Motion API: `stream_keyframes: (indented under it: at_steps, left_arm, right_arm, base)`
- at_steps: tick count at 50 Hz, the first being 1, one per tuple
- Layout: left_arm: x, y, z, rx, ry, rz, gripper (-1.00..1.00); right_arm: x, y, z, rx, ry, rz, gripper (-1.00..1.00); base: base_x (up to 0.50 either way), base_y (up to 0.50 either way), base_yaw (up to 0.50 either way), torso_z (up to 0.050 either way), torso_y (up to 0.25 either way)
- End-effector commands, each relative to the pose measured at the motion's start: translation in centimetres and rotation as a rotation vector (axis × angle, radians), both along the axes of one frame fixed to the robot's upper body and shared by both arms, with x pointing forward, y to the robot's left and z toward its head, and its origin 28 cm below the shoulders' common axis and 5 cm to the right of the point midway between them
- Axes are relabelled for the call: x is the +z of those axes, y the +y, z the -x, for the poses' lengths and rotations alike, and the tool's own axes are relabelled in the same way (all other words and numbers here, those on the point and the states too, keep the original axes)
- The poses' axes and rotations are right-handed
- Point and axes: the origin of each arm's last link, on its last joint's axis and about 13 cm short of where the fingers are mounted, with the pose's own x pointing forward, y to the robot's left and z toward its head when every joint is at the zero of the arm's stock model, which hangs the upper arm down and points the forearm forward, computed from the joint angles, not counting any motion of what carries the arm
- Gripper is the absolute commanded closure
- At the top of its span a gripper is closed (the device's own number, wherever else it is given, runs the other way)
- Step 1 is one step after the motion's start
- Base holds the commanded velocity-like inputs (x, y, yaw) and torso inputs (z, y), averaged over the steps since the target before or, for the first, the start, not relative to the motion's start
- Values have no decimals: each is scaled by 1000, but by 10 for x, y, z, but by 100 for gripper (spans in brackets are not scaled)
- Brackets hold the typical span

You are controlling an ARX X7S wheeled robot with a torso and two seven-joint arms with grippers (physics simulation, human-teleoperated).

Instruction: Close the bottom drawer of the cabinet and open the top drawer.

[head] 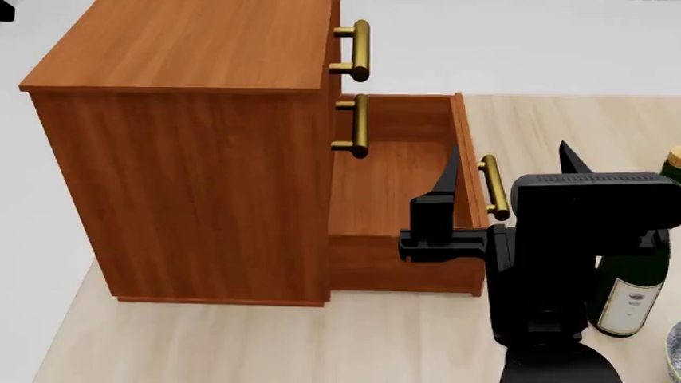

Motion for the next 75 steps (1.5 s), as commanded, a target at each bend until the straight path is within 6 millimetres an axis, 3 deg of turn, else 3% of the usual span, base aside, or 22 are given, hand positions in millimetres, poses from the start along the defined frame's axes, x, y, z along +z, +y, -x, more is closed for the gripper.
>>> stream_keyframes:
  at_steps: [1, 34, 52, 75]
  left_arm:
    - [0, 0, 0, -5, -2, 3, -100]
    - [0, -1, 1, -15, -9, 2, -100]
    - [1, -1, 1, -13, -2, 15, -100]
    - [2, -2, 3, -15, 6, 19, -100]
  right_arm:
    - [-1, 0, 0, 0, 1, 0, -100]
    - [0, 0, 0, 1, -4, -5, -100]
    - [1, 0, 1, 1, -5, -6, -100]
    - [-1, -1, 3, 2, -3, -7, -100]
  base:
    - [316, 0, 0, 0, 0]
    - [314, 0, 0, 0, 0]
    - [-2, 0, 0, 0, 0]
    - [0, 0, 0, 0, -158]
